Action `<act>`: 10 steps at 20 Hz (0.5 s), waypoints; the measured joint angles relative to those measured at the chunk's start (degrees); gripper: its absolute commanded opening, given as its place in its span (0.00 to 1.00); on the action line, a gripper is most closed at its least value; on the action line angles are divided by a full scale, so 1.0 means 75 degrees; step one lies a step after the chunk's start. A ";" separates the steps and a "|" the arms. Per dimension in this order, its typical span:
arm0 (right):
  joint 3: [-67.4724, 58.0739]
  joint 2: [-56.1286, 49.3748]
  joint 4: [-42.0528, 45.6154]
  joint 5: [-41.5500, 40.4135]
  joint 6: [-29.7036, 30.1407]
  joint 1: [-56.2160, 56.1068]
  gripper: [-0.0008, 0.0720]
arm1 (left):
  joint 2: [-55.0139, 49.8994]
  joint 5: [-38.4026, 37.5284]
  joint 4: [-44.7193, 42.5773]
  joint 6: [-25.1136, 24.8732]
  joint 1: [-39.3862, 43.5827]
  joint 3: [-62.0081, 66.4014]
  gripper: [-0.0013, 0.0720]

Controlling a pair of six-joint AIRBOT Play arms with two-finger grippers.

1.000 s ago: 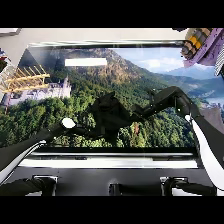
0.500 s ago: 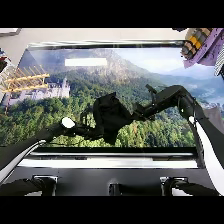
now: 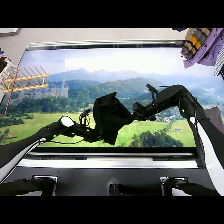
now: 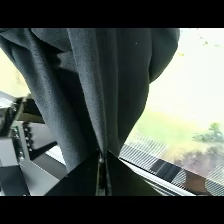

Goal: Fold the clothes and pants, and hang the long-sleeved shirts on hangers.

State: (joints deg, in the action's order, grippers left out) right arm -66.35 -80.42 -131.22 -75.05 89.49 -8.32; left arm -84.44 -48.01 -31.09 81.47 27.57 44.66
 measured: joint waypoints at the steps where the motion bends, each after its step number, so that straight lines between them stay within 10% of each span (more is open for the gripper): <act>1: 0.0000 0.0009 0.0000 0.0000 -0.0020 0.0000 0.05 | -0.0061 0.0087 0.0087 -0.0009 0.0052 0.0003 0.63; 3: 0.0000 0.0044 -0.0003 0.0000 -0.0023 0.0000 0.05 | -0.0154 0.0315 0.0181 -0.0023 0.0157 0.0000 0.22; 5: 0.0000 0.0087 -0.0006 0.0000 -0.0052 0.0000 0.05 | -0.0219 0.0527 0.0160 -0.0050 0.0239 0.0015 0.04; 10: -0.0009 0.0478 0.0035 0.0227 -0.0047 0.0000 0.05 | -0.0055 0.0487 0.0117 -0.0184 0.0082 0.0388 0.03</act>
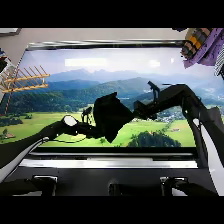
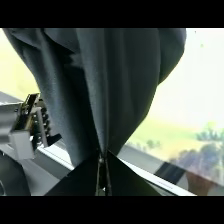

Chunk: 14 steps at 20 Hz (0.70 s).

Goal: Fold the clothes and pants, and hang the long-sleeved shirts on hangers.

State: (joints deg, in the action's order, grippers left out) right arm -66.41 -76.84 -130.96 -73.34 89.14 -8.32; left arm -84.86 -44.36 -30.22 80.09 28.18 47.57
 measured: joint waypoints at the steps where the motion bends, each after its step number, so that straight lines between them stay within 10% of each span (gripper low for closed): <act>1: -0.0047 0.0201 0.0102 0.0172 0.0009 0.0003 0.05 | 0.0172 -0.0119 -0.0216 0.0035 -0.0154 0.0137 0.03; 14: -0.3075 0.3981 0.2970 0.2984 -0.0347 0.0009 0.05 | 0.4861 -0.2515 -0.2952 0.1020 -0.3987 0.4401 0.04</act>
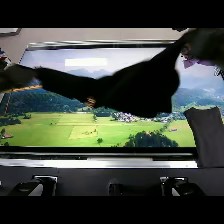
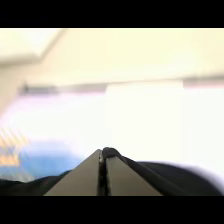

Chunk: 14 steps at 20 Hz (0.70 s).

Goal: Fold the clothes and pants, and hang the long-sleeved shirts on hangers.

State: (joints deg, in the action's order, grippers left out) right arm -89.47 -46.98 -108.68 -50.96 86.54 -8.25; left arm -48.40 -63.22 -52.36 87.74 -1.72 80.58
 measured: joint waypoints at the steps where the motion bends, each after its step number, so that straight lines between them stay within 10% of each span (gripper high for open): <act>1: -0.0108 0.0353 0.0044 0.0035 0.0003 0.0000 0.05 | 0.0309 -0.0044 -0.0093 0.0137 -0.0149 0.0224 0.04; 8: -0.0344 0.1938 0.0458 -0.0239 -0.0769 0.0000 0.05 | 0.1947 -0.0321 -0.1594 0.1547 -0.0796 0.0784 0.04; 14: -0.0353 0.0128 0.0930 -0.1699 -0.1661 0.0000 0.05 | 0.1174 -0.0938 -0.2177 0.1996 -0.0874 0.0047 0.04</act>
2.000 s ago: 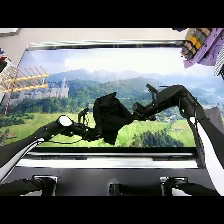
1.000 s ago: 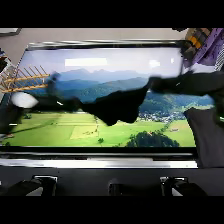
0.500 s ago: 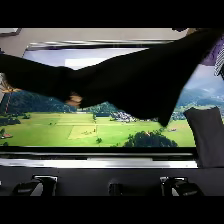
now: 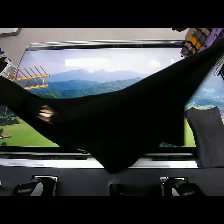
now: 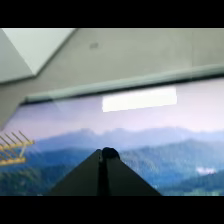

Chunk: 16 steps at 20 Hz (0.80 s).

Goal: Fold the clothes and pants, and hang the long-sleeved shirts on hangers.

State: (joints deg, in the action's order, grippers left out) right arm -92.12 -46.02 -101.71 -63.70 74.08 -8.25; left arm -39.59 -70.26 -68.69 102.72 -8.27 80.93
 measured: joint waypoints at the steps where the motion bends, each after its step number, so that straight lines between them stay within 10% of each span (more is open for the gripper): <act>1: 0.0000 -0.0600 0.0029 -0.0280 -0.0064 0.0000 0.05 | -0.0318 -0.0064 0.0020 0.0032 0.0003 -0.0315 0.04; 9: 0.0009 -0.5945 -0.1209 -0.0583 -0.0262 0.0000 0.08 | -0.3707 0.0915 0.0093 0.0102 0.0446 -0.2570 0.04; 13: 0.0006 -0.7137 -0.2206 -0.0149 -0.0283 0.0017 0.52 | -0.4992 0.1443 0.0131 0.0038 0.0609 -0.2809 0.04; 16: -0.0003 -0.7160 -0.2518 -0.0411 0.0082 0.0300 0.54 | -0.5353 0.1591 0.0146 -0.0181 0.0650 -0.2862 0.04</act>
State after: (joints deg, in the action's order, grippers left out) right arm -92.14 -99.72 -120.60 -66.78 74.70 -6.00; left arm -79.75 -58.33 -67.59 101.36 -3.40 59.46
